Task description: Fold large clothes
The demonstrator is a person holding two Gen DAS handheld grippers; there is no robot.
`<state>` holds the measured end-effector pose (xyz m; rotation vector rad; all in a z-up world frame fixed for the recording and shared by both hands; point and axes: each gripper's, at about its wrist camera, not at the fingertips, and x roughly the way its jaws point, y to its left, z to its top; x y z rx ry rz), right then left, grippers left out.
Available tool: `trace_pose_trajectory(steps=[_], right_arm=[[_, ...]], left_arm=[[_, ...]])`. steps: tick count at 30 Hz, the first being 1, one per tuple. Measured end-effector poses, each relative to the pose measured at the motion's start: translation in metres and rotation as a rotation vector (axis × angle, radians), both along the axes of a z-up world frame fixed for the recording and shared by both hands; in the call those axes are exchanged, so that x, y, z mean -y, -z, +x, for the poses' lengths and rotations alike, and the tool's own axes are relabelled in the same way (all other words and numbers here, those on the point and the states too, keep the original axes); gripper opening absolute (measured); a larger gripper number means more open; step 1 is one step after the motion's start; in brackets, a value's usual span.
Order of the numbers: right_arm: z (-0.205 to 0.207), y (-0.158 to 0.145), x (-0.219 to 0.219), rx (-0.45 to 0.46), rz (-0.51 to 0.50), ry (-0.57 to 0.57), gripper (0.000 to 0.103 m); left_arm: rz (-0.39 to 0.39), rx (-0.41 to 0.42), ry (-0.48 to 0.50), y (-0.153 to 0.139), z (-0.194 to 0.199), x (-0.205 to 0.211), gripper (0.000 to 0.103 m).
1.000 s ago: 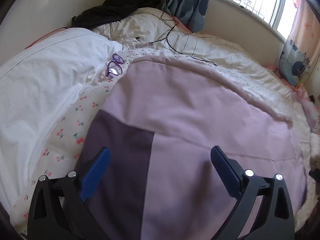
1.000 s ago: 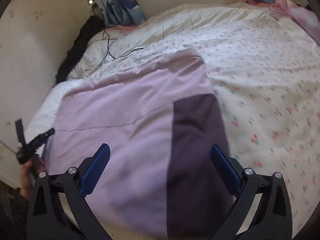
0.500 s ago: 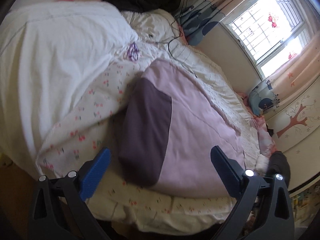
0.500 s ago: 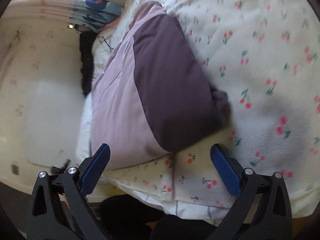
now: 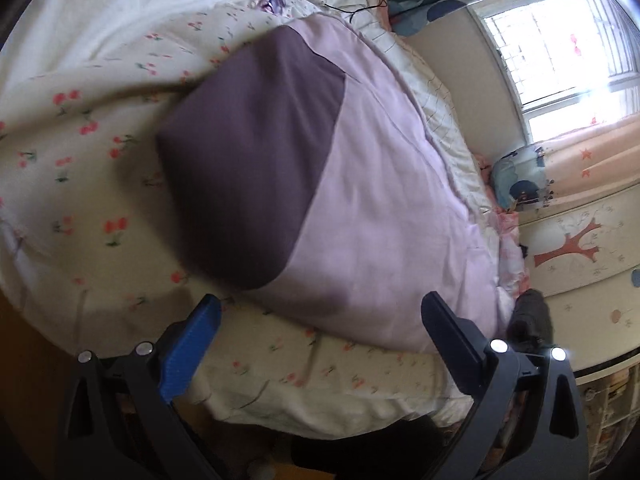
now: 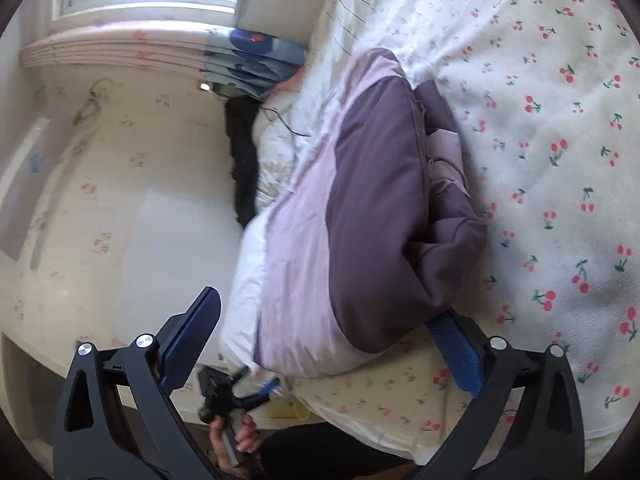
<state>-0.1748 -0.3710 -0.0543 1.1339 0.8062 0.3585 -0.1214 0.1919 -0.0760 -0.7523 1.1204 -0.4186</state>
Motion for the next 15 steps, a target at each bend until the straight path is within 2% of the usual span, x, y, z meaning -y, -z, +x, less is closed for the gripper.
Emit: trace_pose_trajectory(steps=[1,4,7,10,12,15], right_arm=[[-0.001,0.004,0.001,-0.012,0.003,0.001,0.097],[-0.009,0.03,0.007,-0.08,0.011,-0.002,0.097],[-0.012,0.052,0.013,-0.131,0.015,-0.004,0.096],[-0.009,0.049,0.019,-0.104,-0.012,0.009,0.096],[-0.001,0.046,0.022,-0.138,-0.082,0.03,0.096],[0.019,0.055,0.018,-0.196,-0.06,-0.016,0.096]], left_arm=[[-0.014,-0.017,0.012,0.004,0.006,0.006,0.096],[0.015,-0.057,0.004,0.018,0.018,0.019,0.096],[0.02,-0.023,-0.075,0.023,0.02,0.017,0.096],[-0.013,0.012,-0.123,0.021,0.02,0.012,0.096],[0.003,0.02,-0.117,0.021,0.022,0.015,0.096],[0.06,0.043,-0.093,0.017,0.024,0.024,0.096]])
